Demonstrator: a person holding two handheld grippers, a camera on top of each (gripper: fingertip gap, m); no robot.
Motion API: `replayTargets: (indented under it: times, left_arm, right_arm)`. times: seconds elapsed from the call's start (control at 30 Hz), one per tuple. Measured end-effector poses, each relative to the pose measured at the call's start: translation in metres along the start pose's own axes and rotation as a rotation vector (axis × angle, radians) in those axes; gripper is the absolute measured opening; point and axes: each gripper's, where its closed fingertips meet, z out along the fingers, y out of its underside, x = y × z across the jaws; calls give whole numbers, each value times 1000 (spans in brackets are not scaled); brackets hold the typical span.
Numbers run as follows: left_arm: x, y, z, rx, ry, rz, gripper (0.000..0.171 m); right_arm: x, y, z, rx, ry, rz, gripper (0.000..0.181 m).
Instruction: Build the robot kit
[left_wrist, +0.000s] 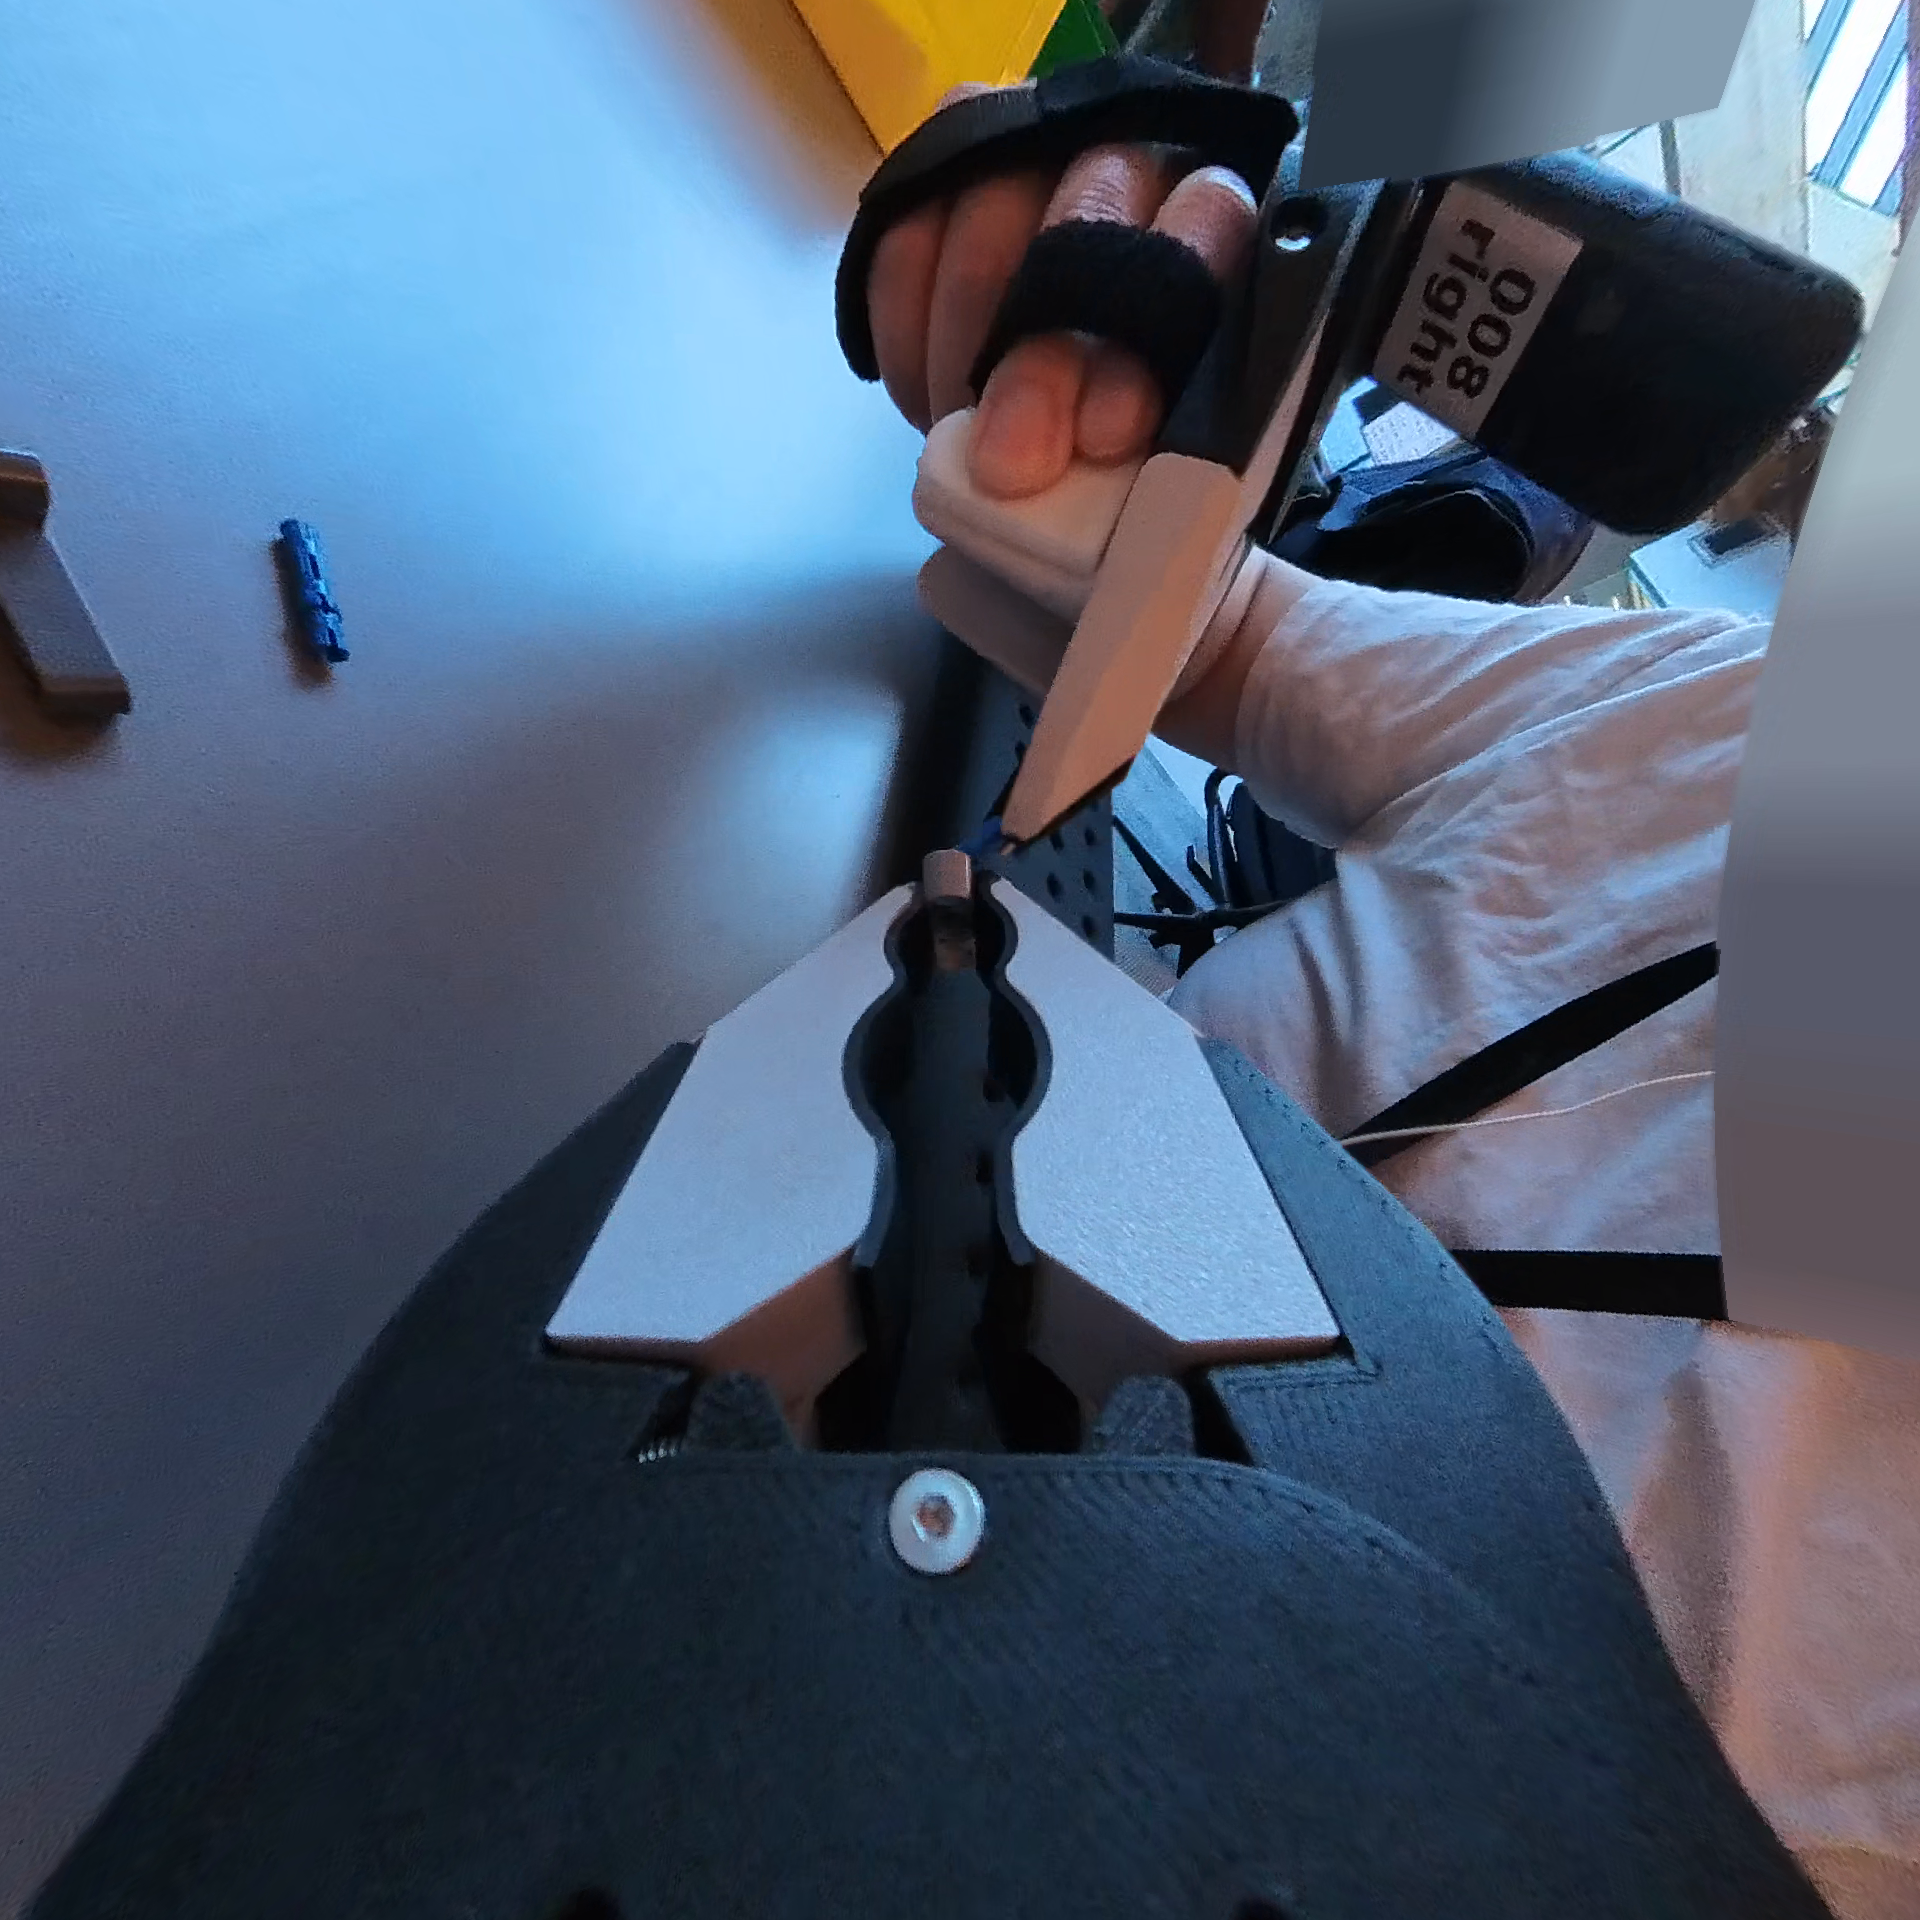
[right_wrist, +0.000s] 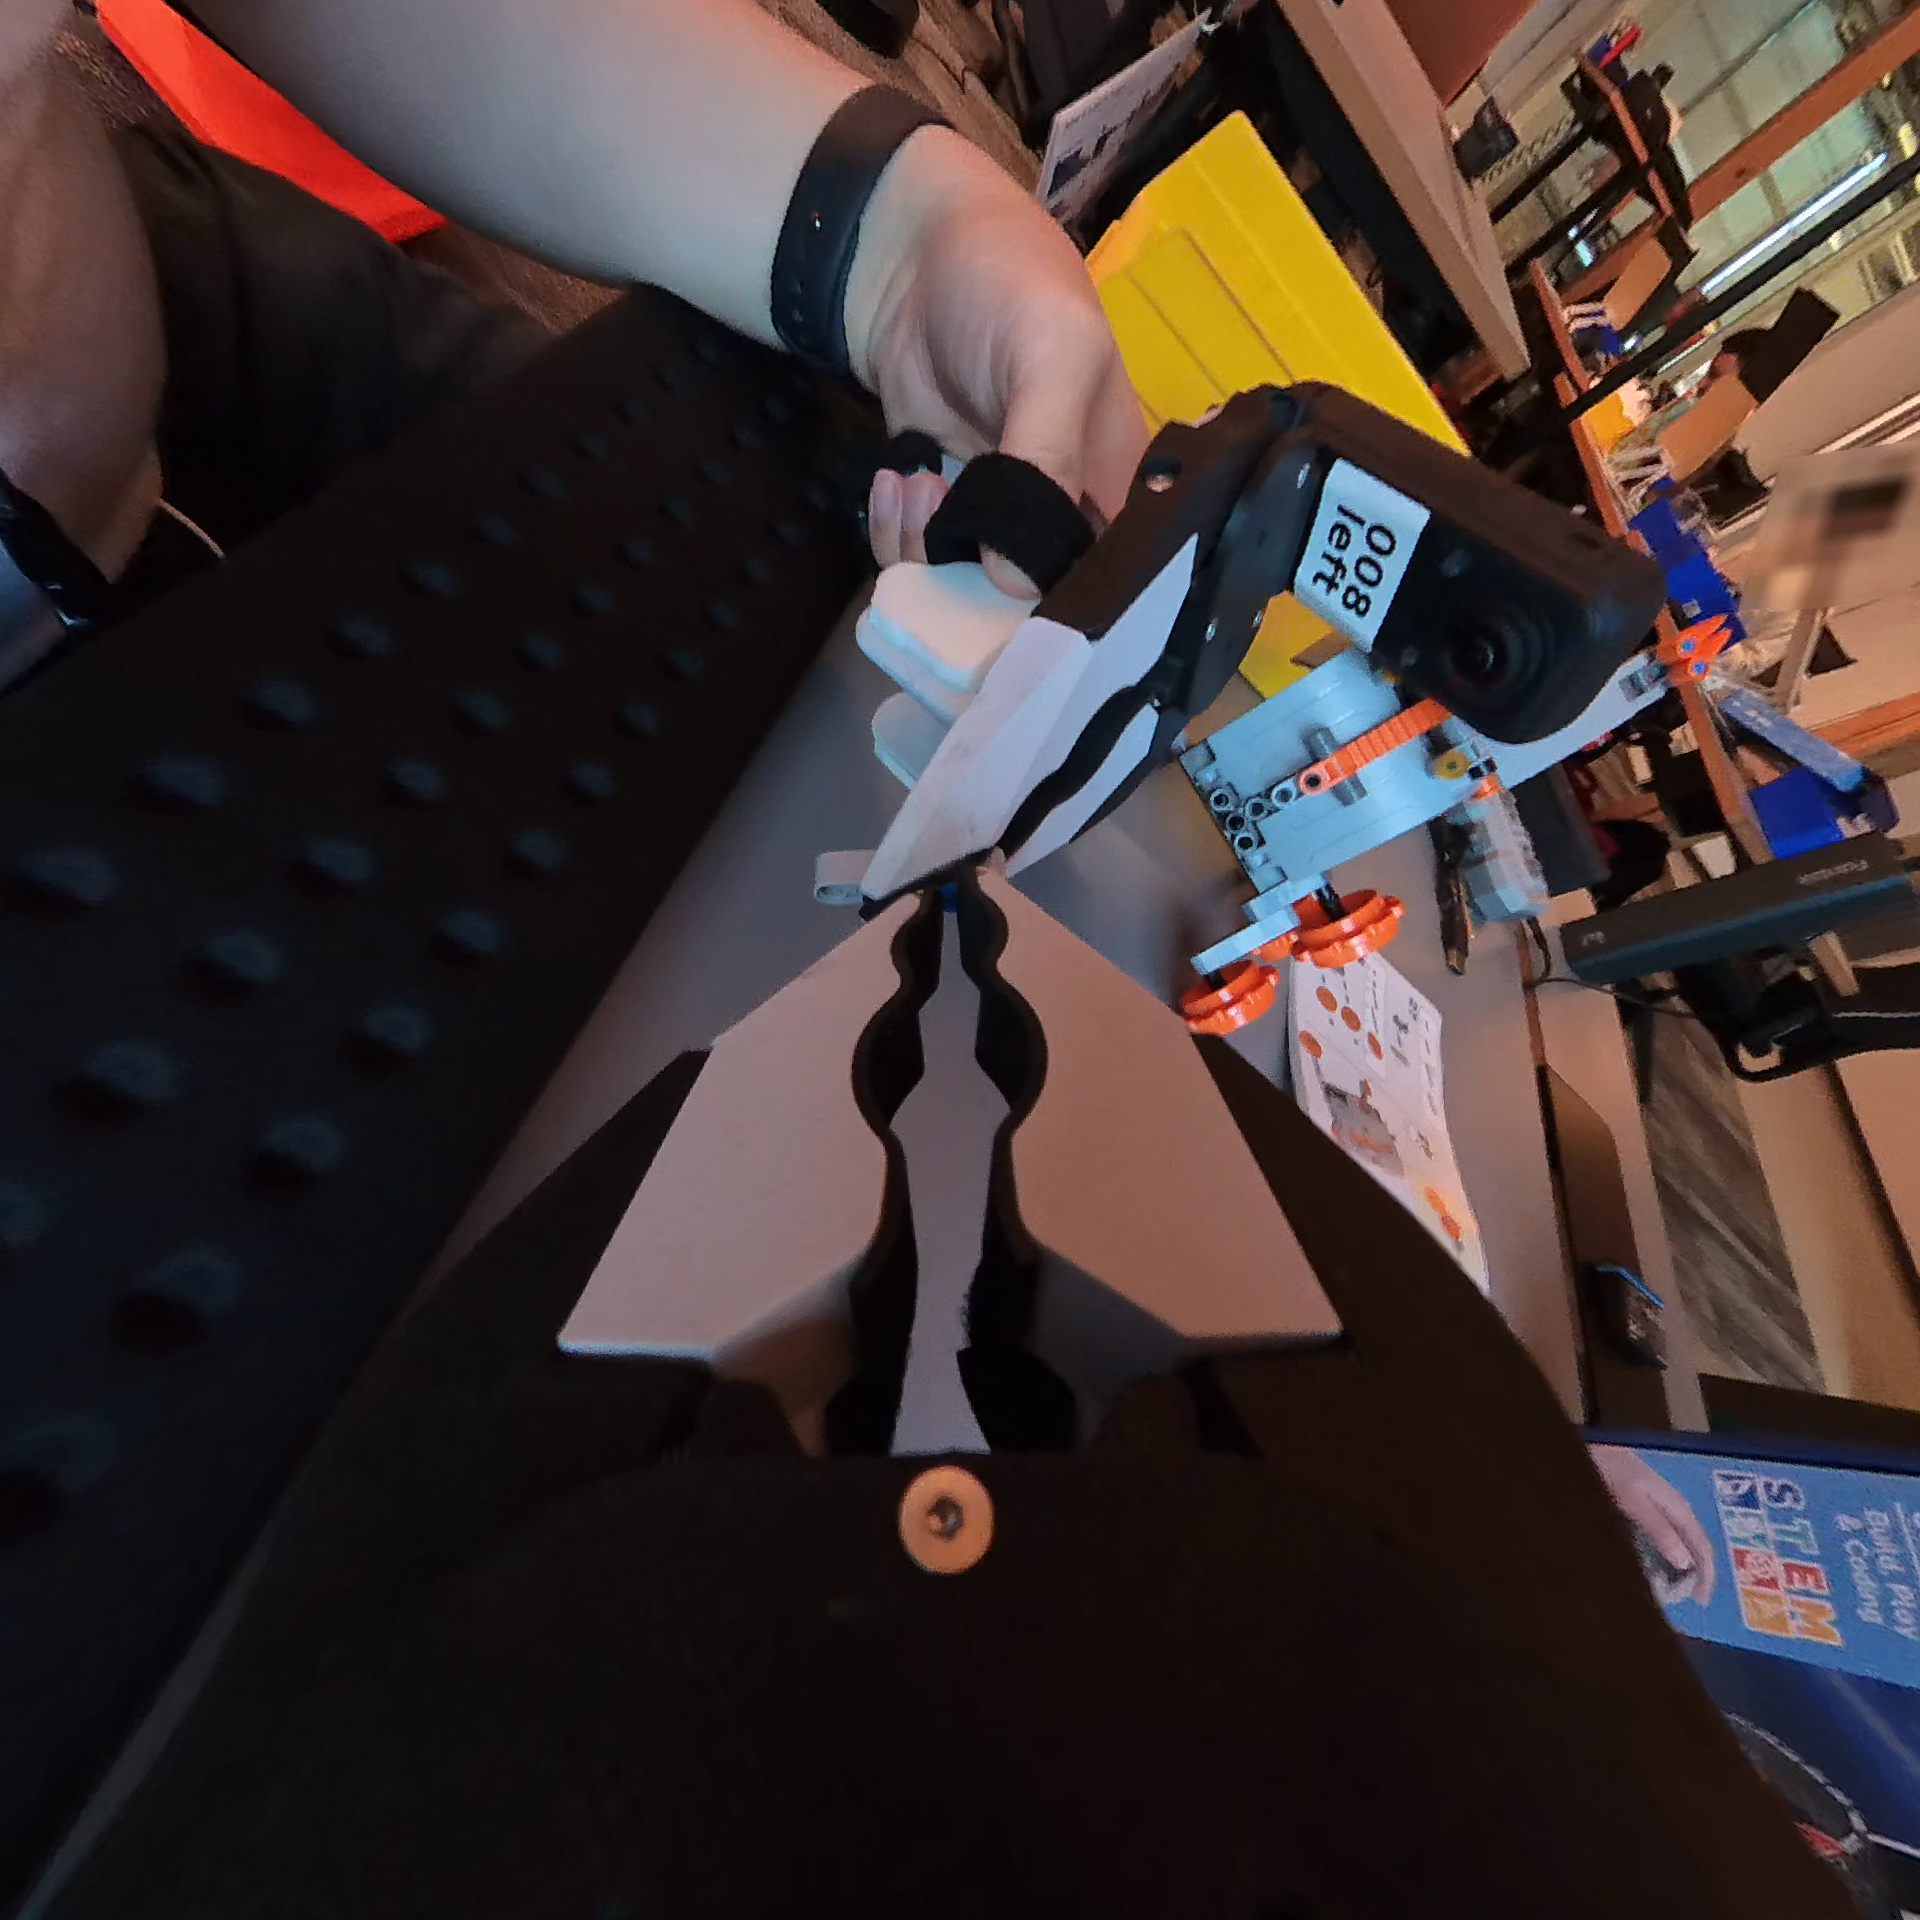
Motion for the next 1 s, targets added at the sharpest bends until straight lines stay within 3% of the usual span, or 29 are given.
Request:
replayTargets:
  times: [0.23,0.53,0.67,0.77,1.0]
  left_arm:
    - [6,-1,3,9,43,-4,5]
    - [-27,18,12,-117,-149,-83,6]
    - [-37,24,25,-262,-256,-95,6]
    - [-40,14,25,-359,-361,-79,5]
    - [-61,16,-5,-911,-645,-55,5]
  right_arm:
    - [2,14,0,-1,-29,108,2]
    - [-1,46,-1,-115,-104,231,3]
    - [9,60,-15,-139,-88,268,3]
    - [16,69,-33,-162,-85,315,3]
    - [27,96,-80,-233,-53,427,2]
